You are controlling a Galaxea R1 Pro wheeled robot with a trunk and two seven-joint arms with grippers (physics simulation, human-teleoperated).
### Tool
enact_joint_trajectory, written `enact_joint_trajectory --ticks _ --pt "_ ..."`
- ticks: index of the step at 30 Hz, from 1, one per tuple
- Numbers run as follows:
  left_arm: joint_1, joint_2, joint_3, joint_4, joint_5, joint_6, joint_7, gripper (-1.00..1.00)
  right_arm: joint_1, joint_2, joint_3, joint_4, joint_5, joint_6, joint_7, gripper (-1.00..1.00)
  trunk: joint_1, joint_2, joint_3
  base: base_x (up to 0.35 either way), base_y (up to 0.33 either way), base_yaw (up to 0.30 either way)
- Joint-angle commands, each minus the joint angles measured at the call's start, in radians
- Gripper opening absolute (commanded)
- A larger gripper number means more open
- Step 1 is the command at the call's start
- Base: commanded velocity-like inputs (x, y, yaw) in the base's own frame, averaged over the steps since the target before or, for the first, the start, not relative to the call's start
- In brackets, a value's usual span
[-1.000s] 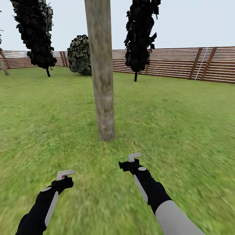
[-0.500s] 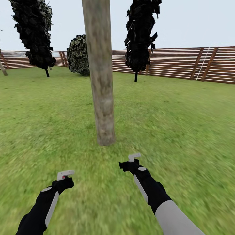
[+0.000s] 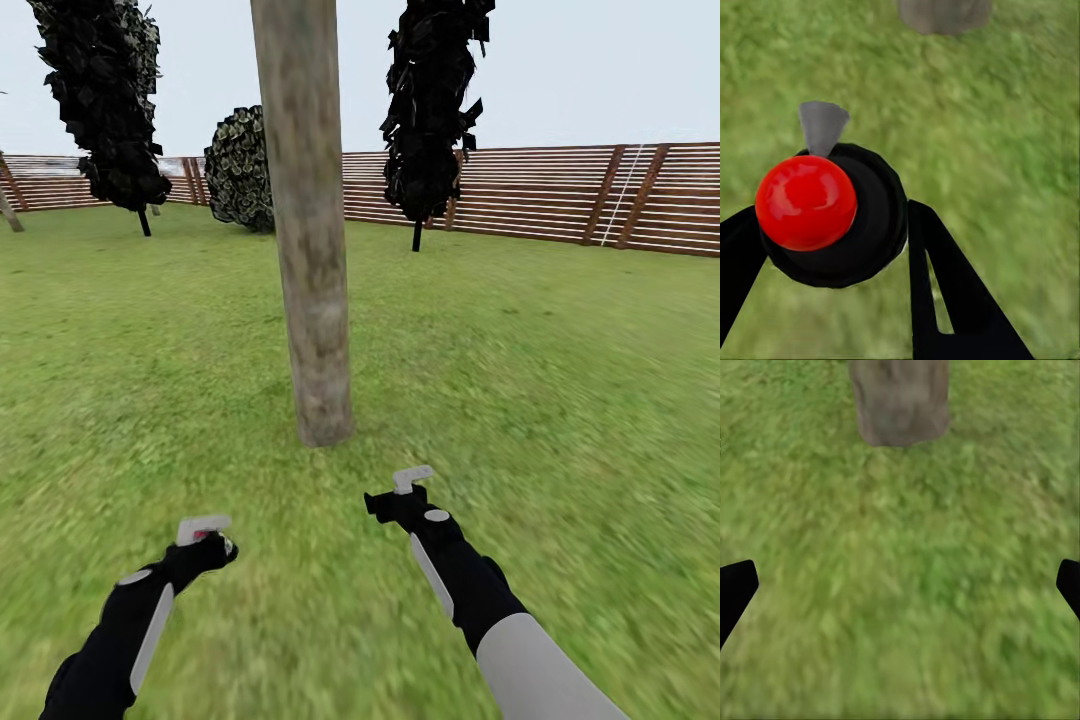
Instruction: In the garden, pick up the pesticide atomizer on the floor and spray pesticide onto both trees until each tree trunk is fully covered.
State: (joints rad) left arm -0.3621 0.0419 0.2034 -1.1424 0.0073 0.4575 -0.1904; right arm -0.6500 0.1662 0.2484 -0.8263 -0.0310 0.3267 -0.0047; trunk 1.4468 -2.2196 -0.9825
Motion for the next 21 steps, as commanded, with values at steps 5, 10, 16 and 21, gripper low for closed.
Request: enact_joint_trajectory --ticks 5,10,16,21 --pt "0.002 0.103 0.005 -0.047 -0.02 0.013 -0.275 -1.0 0.0 0.0 0.006 -0.004 -0.004 0.006 0.006 1.0 0.0 0.0 -0.001 0.0 0.0 0.0" --pt "0.002 0.262 0.007 -0.041 -0.037 0.015 -0.565 -1.0 0.0 -0.002 0.008 -0.002 0.004 0.009 0.212 1.0 0.0 0.0 -0.001 0.0 0.0 0.0" --pt "-0.001 0.312 -0.026 -0.037 -0.188 0.017 -0.78 -1.0 -0.018 0.001 0.036 -0.022 0.122 0.015 0.52 1.0 0.0 0.0 -0.001 0.0 0.0 0.0" --pt "-0.009 0.314 -0.059 -0.037 -0.357 0.017 -0.927 -1.0 -0.073 0.002 0.043 -0.025 0.168 0.019 0.668 1.0 0.0 0.0 -0.001 0.0 0.0 0.0"
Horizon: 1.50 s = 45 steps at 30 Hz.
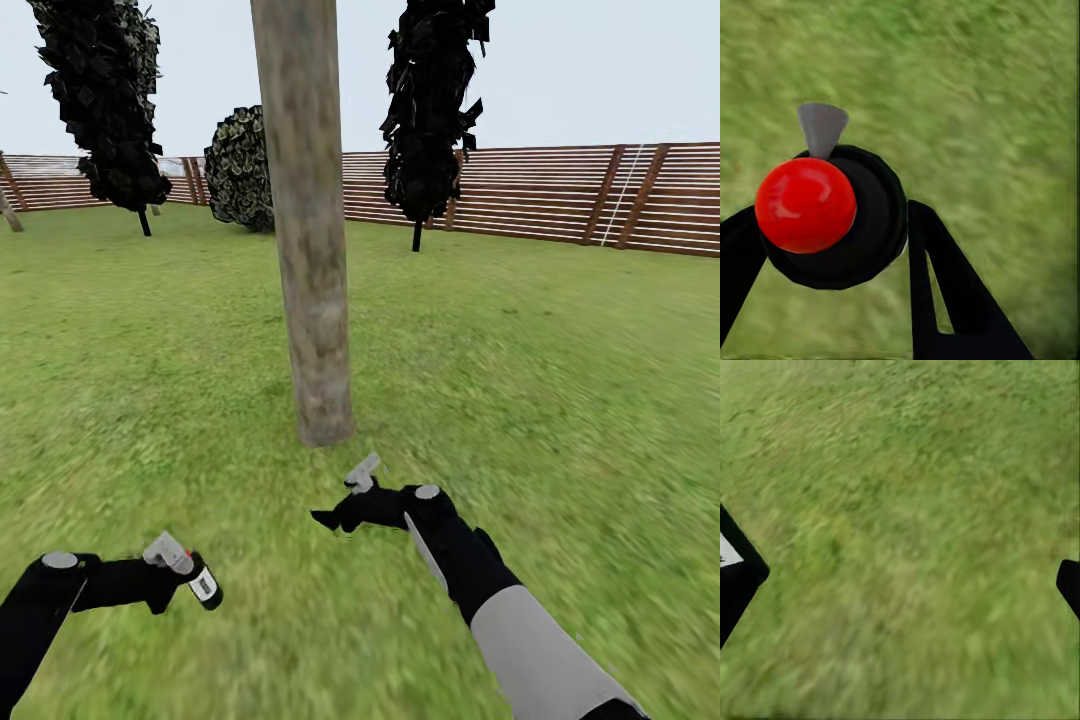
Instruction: In the garden, pick up the pesticide atomizer on the floor and spray pesticide onto both trees until each tree trunk is fully covered.
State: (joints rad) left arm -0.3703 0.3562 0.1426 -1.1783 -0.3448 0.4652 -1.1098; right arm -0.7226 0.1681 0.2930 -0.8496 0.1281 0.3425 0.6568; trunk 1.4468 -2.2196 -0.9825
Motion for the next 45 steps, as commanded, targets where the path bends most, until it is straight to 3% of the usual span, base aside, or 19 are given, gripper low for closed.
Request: enact_joint_trajectory --ticks 1,5,9,14,18,24,34,40,45 --pt "-0.002 -0.001 -0.003 -0.001 -0.059 0.008 -0.052 -1.0 -0.024 0.001 0.0 0.001 0.016 0.015 0.06 1.0 0.0 0.0 -0.001 0.0 0.0 0.0" --pt "-0.002 -0.003 -0.019 -0.002 -0.205 -0.001 -0.158 -1.0 -0.056 0.002 0.023 0.0 0.021 0.109 0.162 1.0 0.0 0.0 -0.001 0.0 0.0 0.0" --pt "-0.003 -0.003 -0.033 -0.014 -0.251 -0.005 -0.204 -1.0 -0.062 0.003 0.083 -0.023 0.02 0.135 0.18 1.0 0.0 0.0 -0.001 0.0 0.0 0.0" --pt "0.0 0.002 -0.093 -0.016 -0.259 -0.011 -0.21 -1.0 -0.063 0.004 0.112 -0.029 0.019 0.137 0.198 1.0 0.0 0.0 -0.001 0.0 0.0 0.0" --pt "0.0 0.004 -0.106 -0.017 -0.258 -0.072 -0.218 -1.0 -0.062 0.002 0.114 -0.031 0.019 0.136 0.203 1.0 0.0 0.0 -0.001 0.0 0.0 0.0" --pt "0.011 -0.03 -0.122 -0.035 -0.226 -0.099 -0.214 -1.0 -0.061 0.006 0.101 -0.013 0.025 0.138 0.195 1.0 0.0 0.0 -0.001 0.0 0.0 0.0" --pt "0.002 -0.087 -0.126 -0.046 -0.21 -0.155 -0.211 -1.0 -0.061 -0.026 0.105 -0.006 0.021 0.136 0.203 1.0 0.0 0.0 -0.001 0.0 0.0 0.0" --pt "-0.031 -0.121 -0.153 -0.024 -0.213 -0.162 -0.22 -1.0 -0.061 -0.044 0.136 -0.007 0.024 0.135 0.237 1.0 0.0 0.0 -0.001 0.0 0.0 0.0" --pt "-0.059 -0.134 -0.181 0.004 -0.213 -0.159 -0.222 -1.0 -0.061 -0.057 0.164 -0.008 0.024 0.126 0.265 1.0 0.0 0.0 -0.001 0.0 0.0 0.0"
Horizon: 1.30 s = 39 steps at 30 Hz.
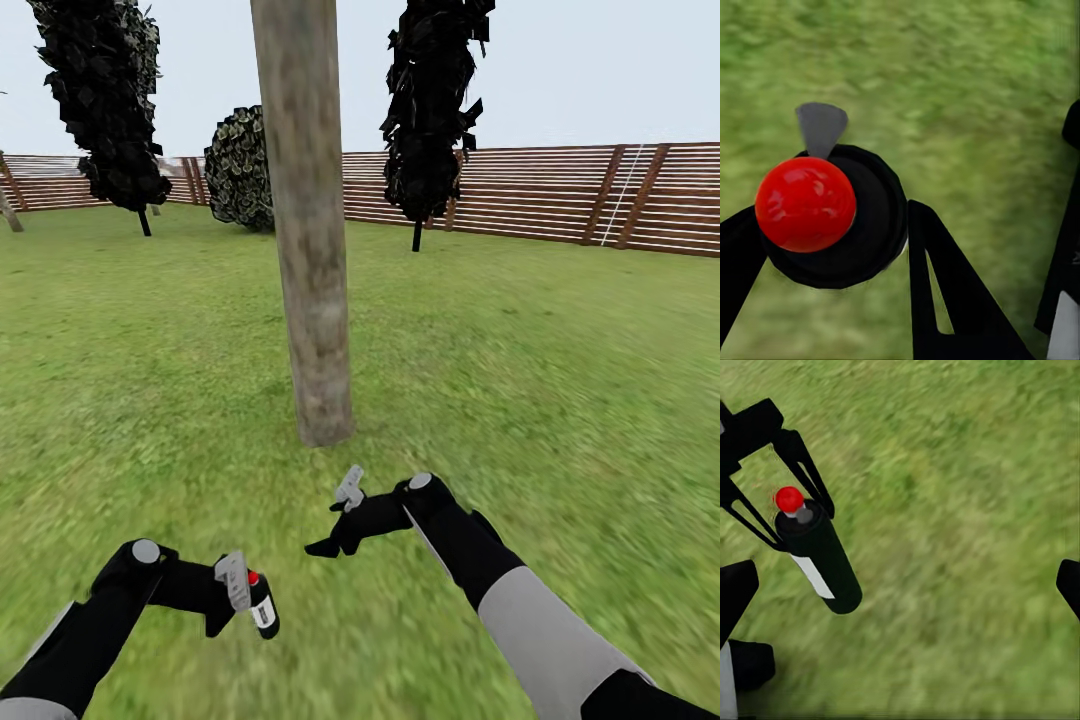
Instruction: In the garden, pick up the pesticide atomizer on the floor and spray pesticide onto both trees until each tree trunk is fully covered.
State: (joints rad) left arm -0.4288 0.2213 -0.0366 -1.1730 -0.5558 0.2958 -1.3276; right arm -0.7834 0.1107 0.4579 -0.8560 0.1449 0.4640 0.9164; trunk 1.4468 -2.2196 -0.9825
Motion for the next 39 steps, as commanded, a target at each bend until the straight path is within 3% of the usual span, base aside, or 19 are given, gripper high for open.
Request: enact_joint_trajectory --ticks 1,2,5,15,19,31,39 --pt "-0.006 -0.001 -0.007 0.004 -0.003 0.011 -0.004 -1.0 0.0 -0.005 0.005 -0.001 0.007 -0.001 0.011 -1.0 0.0 0.0 -0.001 0.0 0.0 0.0" --pt "-0.159 -0.002 -0.174 0.107 -0.003 0.011 -0.005 -1.0 0.0 -0.017 0.036 -0.001 0.007 -0.011 0.093 -1.0 0.0 0.0 -0.001 0.0 0.0 0.0" --pt "-0.179 -0.004 -0.208 0.126 -0.003 0.011 -0.005 -1.0 0.0 -0.026 0.042 -0.001 0.007 -0.018 0.094 -1.0 0.0 0.0 -0.001 0.0 0.0 0.0" --pt "-0.187 -0.018 -0.237 0.134 -0.006 0.009 -0.007 -1.0 0.0 -0.029 0.044 -0.004 0.007 -0.021 0.095 -1.0 0.0 0.0 -0.001 0.0 0.0 0.0" --pt "-0.188 -0.029 -0.259 0.134 -0.025 0.009 -0.007 -1.0 0.0 -0.029 0.044 -0.006 0.007 -0.021 0.111 -1.0 0.0 0.0 -0.001 0.0 0.0 0.0" --pt "-0.188 -0.051 -0.264 0.133 -0.031 0.009 -0.009 -1.0 0.0 -0.029 0.044 -0.006 0.007 -0.021 0.116 -1.0 0.0 0.0 -0.001 0.0 0.0 0.0" --pt "-0.188 -0.064 -0.264 0.133 -0.033 0.004 -0.046 -1.0 0.0 -0.029 0.044 -0.006 0.007 -0.021 0.116 -1.0 0.0 0.0 -0.001 0.0 0.0 0.0"
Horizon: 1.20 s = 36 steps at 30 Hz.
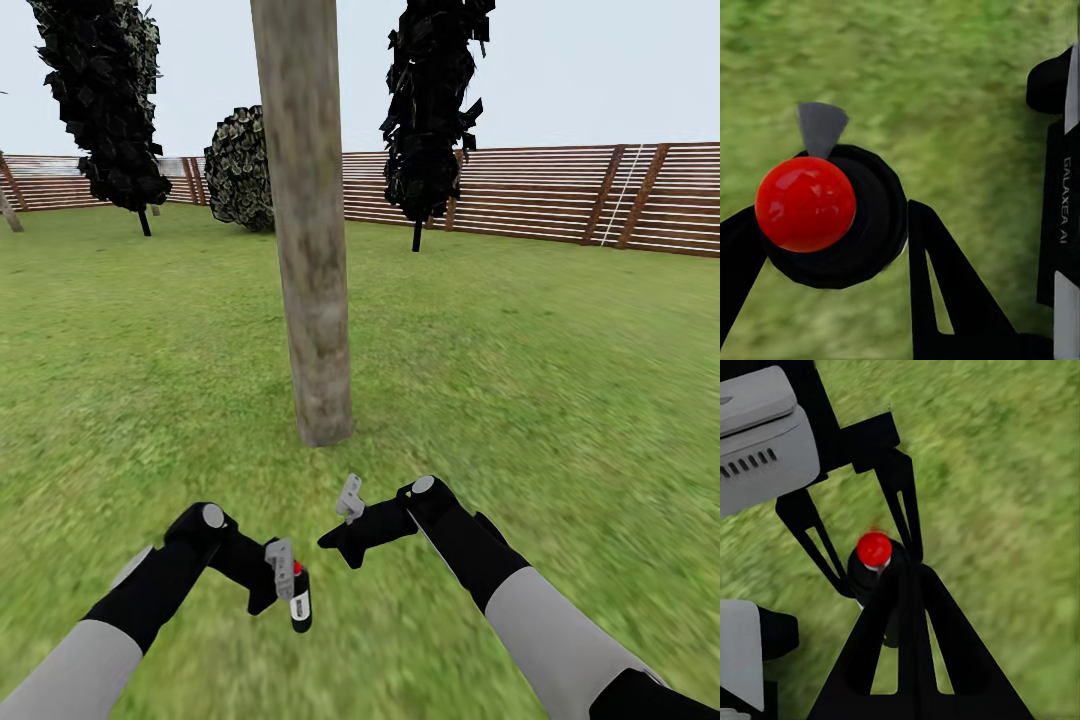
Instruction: In the garden, pick up the pesticide atomizer on the floor and spray pesticide onto both trees until each tree trunk is fully covered.
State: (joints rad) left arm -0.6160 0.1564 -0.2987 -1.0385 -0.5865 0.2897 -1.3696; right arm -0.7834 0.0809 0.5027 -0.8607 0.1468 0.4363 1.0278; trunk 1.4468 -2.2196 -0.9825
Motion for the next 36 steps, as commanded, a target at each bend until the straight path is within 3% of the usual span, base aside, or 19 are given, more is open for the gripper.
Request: enact_joint_trajectory --ticks 1,5,9,36 --pt "-0.001 0.0 -0.002 -0.002 -0.002 0.01 -0.004 -1.0 0.0 0.0 -0.001 -0.001 0.005 0.007 0.005 -1.0 0.0 0.0 -0.001 0.0 0.0 0.0" --pt "-0.001 -0.002 -0.001 -0.002 0.003 0.005 -0.006 -1.0 0.0 0.0 -0.001 -0.001 0.005 0.007 0.005 -1.0 0.0 0.0 -0.001 0.0 0.0 0.0" --pt "-0.002 -0.026 0.0 -0.015 0.0 0.009 -0.006 -1.0 0.0 0.0 -0.001 -0.001 0.005 0.007 0.005 -1.0 0.0 0.0 -0.001 0.0 0.0 0.0" --pt "-0.024 -0.032 0.001 -0.019 0.01 0.013 -0.007 -1.0 0.0 0.0 -0.001 -0.001 0.005 0.007 0.005 -1.0 0.0 0.0 -0.001 0.0 0.0 0.0"
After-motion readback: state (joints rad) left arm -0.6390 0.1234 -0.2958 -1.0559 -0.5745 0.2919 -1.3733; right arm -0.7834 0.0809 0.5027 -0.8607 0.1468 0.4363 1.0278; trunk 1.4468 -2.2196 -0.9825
